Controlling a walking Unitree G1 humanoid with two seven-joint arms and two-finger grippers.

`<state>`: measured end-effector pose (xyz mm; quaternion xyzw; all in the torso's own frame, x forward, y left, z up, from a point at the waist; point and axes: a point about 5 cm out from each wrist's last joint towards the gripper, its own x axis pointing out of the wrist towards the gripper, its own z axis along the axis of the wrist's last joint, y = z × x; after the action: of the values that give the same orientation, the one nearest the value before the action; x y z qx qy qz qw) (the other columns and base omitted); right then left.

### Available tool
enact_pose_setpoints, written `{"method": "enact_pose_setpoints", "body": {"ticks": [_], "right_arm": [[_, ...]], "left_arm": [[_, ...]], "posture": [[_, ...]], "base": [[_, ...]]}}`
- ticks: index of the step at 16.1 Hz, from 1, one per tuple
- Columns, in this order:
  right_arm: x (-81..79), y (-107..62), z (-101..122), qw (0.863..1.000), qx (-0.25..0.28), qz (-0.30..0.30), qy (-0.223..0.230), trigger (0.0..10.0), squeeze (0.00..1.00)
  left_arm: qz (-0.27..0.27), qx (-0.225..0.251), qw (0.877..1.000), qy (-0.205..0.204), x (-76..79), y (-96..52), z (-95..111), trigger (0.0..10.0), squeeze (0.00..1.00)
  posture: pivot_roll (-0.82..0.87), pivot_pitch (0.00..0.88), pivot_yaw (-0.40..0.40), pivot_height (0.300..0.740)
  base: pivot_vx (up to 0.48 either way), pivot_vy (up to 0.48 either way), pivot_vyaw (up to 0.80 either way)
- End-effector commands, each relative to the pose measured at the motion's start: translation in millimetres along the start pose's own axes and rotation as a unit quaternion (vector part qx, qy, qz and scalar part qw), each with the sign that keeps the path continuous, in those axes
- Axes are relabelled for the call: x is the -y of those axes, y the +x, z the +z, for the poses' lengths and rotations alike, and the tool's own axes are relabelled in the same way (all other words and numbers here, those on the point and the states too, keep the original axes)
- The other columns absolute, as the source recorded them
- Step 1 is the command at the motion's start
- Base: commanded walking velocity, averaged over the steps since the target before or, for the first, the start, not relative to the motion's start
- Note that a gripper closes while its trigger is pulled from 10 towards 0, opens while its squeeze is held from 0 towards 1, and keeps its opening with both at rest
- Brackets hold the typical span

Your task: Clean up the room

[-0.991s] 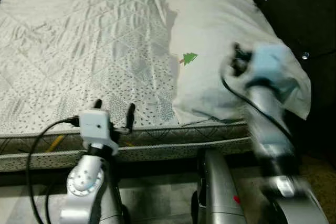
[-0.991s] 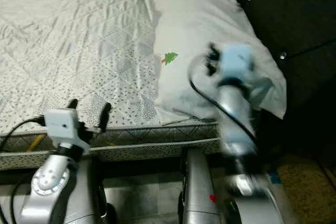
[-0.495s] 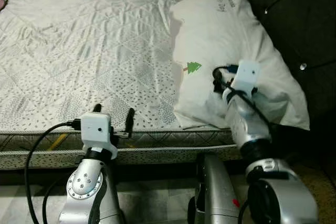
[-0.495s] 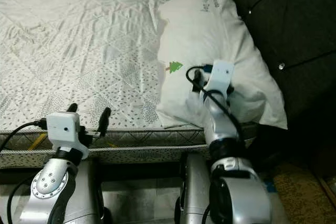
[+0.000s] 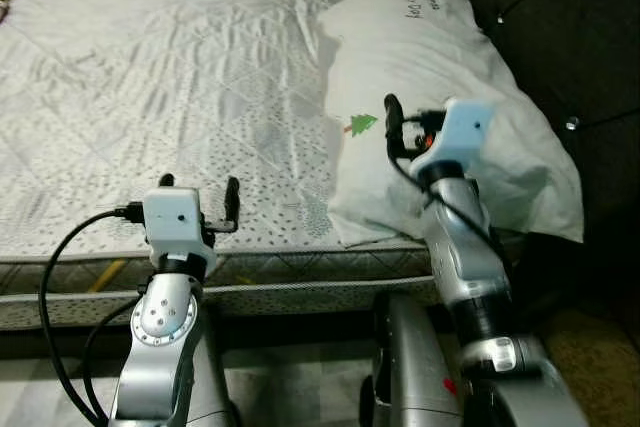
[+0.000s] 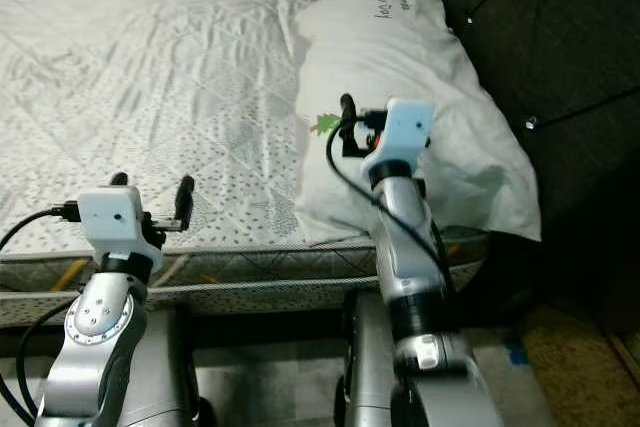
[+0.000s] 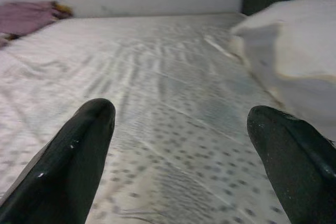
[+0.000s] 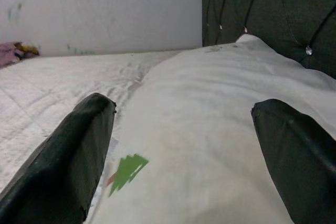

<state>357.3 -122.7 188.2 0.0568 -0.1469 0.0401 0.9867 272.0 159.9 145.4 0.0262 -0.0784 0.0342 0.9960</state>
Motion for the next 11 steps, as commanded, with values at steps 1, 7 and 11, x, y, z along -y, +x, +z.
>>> {"method": "enact_pose_setpoints", "body": {"ticks": [1, 7, 11], "right_arm": [[3.6, -2.1, 6.1, 1.0, 0.01, 0.001, 0.003, 10.0, 0.0], [22.8, -6.0, 12.5, 0.999, 0.016, -0.033, 0.029, 10.0, 0.0], [20.5, -4.1, 17.4, 0.999, 0.023, -0.029, 0.032, 10.0, 0.0]], "left_arm": [[0.012, 0.009, 1.0, 0.009, -2.8, 5.0, 0.8, 10.0, 0.0], [0.036, 0.052, 0.998, 0.029, -8.8, 31.4, 7.5, 10.0, 0.0], [0.053, 0.066, 0.996, 0.028, -13.0, 36.7, 7.6, 10.0, 0.0]], "posture": [[-0.01, 0.031, -0.013, 0.491], [-0.05, 0.0, 0.0, 0.544], [-0.05, 0.0, 0.0, 0.587]], "base": [[0.0, 0.0, 0.0], [0.0, 0.0, 0.0], [0.0, 0.0, 0.0]]}}
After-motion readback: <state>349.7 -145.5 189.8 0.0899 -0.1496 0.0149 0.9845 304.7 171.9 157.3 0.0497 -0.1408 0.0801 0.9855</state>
